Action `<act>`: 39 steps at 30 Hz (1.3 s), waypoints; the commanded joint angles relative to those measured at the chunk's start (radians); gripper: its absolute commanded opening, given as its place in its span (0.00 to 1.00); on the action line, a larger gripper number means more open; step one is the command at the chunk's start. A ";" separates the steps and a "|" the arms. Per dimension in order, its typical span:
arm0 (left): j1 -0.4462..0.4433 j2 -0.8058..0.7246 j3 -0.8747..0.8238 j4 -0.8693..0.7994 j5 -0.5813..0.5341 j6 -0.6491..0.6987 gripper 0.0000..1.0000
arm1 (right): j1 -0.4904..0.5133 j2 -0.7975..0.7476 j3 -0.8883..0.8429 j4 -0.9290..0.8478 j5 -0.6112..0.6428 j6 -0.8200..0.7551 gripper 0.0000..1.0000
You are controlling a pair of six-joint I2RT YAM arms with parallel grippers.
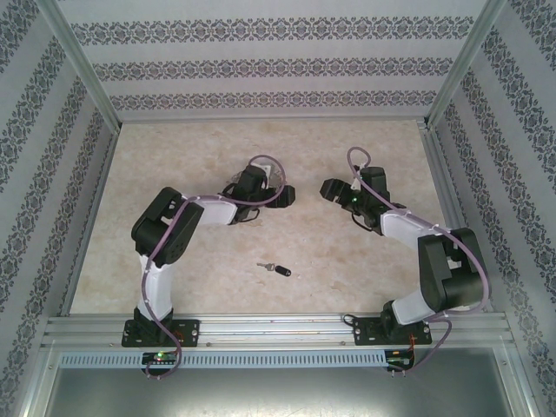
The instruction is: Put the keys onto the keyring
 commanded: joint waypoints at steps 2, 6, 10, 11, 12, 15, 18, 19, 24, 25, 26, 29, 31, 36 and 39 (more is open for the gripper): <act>-0.047 -0.091 -0.121 0.062 0.027 -0.069 1.00 | 0.030 -0.051 -0.027 -0.008 0.017 0.005 0.81; -0.082 -0.169 -0.252 0.124 0.037 -0.097 1.00 | 0.060 -0.092 -0.060 -0.013 0.034 0.010 0.81; -0.111 -0.277 -0.366 0.187 0.047 -0.105 1.00 | 0.106 -0.145 -0.114 -0.003 0.053 0.020 0.81; -0.111 -0.309 -0.384 0.187 0.049 -0.084 1.00 | 0.120 -0.157 -0.127 -0.002 0.060 0.024 0.81; -0.111 -0.336 -0.393 0.178 0.040 -0.063 1.00 | 0.132 -0.166 -0.137 0.002 0.065 0.028 0.81; -0.110 -0.430 -0.412 0.147 0.017 -0.020 1.00 | 0.170 -0.184 -0.162 0.010 0.044 0.034 0.80; -0.111 -0.521 -0.401 0.061 -0.036 0.009 1.00 | 0.230 -0.200 -0.174 0.007 0.035 0.023 0.80; -0.110 -0.548 -0.392 0.012 -0.068 0.021 1.00 | 0.253 -0.203 -0.173 0.005 0.039 0.015 0.80; -0.110 -0.641 -0.402 -0.122 -0.177 0.052 1.00 | 0.339 -0.157 -0.131 -0.009 0.038 -0.014 0.78; -0.111 -0.658 -0.409 -0.143 -0.193 0.054 1.00 | 0.355 -0.131 -0.115 -0.010 0.031 -0.017 0.77; -0.110 -0.672 -0.420 -0.163 -0.209 0.057 1.00 | 0.369 -0.105 -0.097 -0.015 0.028 -0.020 0.76; -0.110 -0.719 -0.477 -0.174 -0.246 0.059 1.00 | 0.401 -0.023 -0.050 -0.023 0.026 -0.031 0.70; -0.110 -0.753 -0.523 -0.162 -0.273 0.054 1.00 | 0.413 0.024 -0.029 -0.015 0.026 -0.028 0.69; -0.108 -0.819 -0.639 -0.099 -0.336 0.024 1.00 | 0.419 0.125 0.011 0.004 0.010 -0.020 0.67; -0.106 -0.839 -0.659 -0.089 -0.343 0.016 1.00 | 0.419 0.169 0.041 0.011 0.008 -0.020 0.67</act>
